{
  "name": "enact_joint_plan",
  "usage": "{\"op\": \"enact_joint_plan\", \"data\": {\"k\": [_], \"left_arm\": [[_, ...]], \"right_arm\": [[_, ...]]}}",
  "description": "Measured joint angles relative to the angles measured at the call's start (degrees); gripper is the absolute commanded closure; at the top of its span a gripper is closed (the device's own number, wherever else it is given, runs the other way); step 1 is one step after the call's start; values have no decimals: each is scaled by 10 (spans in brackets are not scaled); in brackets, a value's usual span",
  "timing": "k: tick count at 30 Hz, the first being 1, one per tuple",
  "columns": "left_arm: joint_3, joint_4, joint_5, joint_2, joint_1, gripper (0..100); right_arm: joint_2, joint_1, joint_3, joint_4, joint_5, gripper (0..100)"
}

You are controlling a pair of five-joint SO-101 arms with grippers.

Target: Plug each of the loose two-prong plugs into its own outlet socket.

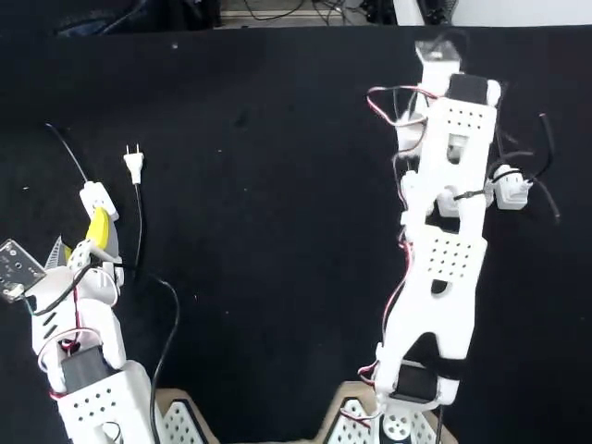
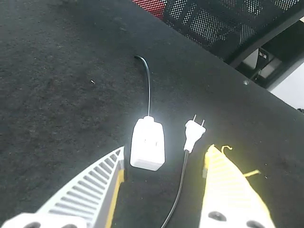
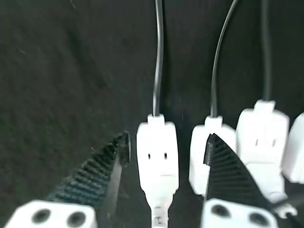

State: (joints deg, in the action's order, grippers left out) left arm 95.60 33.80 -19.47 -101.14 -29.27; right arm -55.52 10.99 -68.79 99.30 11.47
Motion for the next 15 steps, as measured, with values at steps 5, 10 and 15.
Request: {"op": "enact_joint_plan", "data": {"k": [5, 10, 15], "left_arm": [[0, 0, 0, 0, 0, 734], [0, 0, 0, 0, 0, 734], [0, 0, 0, 0, 0, 734]], "right_arm": [[16, -24, -43, 1, 0, 766], [131, -55, -8, 1, 0, 766], [322, -112, 180, 1, 0, 766]]}}
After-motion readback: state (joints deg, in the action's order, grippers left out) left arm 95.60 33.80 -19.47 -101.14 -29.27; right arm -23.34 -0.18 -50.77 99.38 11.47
